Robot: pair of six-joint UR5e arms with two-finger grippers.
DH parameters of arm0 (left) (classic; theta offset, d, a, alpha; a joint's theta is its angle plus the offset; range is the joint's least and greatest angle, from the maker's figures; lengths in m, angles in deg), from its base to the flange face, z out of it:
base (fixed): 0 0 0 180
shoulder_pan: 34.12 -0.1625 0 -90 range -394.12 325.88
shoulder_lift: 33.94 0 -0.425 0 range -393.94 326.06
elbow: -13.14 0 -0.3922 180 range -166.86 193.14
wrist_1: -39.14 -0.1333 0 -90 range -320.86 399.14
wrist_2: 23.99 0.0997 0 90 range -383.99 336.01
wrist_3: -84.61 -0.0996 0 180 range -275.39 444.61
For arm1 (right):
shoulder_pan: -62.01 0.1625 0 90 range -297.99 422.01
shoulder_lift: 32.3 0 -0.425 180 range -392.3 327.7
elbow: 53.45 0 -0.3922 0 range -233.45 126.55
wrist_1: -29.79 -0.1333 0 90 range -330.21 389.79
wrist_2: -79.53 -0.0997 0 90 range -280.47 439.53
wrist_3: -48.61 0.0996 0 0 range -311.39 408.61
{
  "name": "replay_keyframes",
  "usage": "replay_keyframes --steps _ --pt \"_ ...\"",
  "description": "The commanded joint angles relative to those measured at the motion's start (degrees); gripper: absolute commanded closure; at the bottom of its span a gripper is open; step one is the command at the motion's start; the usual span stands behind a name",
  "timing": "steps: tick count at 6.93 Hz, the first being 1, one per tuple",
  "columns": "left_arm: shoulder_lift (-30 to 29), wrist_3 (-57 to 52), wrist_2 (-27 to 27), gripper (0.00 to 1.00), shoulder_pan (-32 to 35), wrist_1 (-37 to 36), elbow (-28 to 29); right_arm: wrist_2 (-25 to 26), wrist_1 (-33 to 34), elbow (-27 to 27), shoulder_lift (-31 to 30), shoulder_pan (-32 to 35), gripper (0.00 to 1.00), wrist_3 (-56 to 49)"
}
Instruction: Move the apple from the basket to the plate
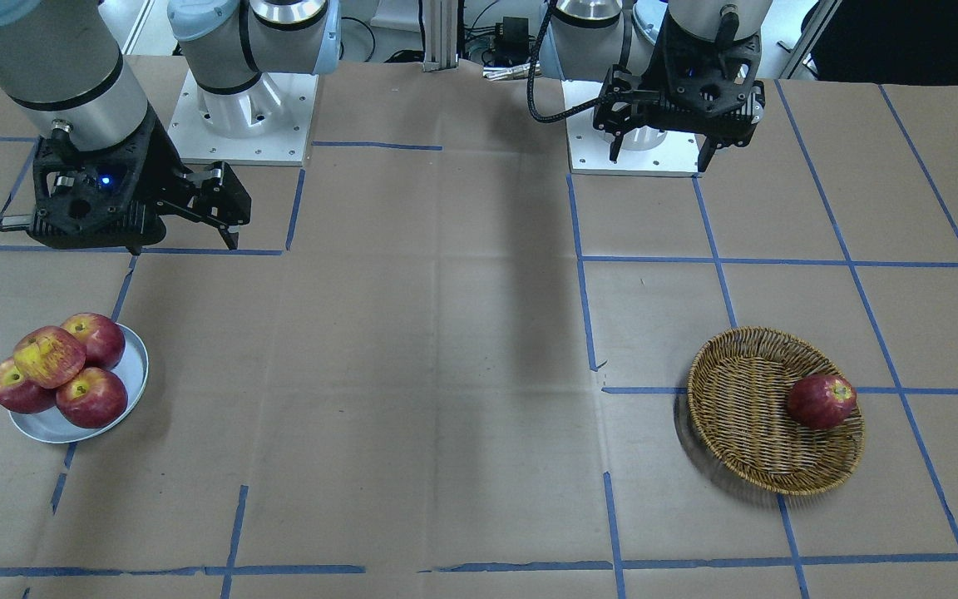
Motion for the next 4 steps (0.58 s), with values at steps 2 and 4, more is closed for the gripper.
replay_keyframes --steps 2,4 --pt "-0.25 0.01 -0.19 0.0 0.04 -0.14 0.1 0.03 0.24 -0.48 -0.25 -0.08 0.0 -0.13" --pt "-0.51 0.01 -0.28 0.0 -0.05 -0.14 0.01 -0.06 0.24 -0.65 -0.34 -0.08 0.0 -0.3"
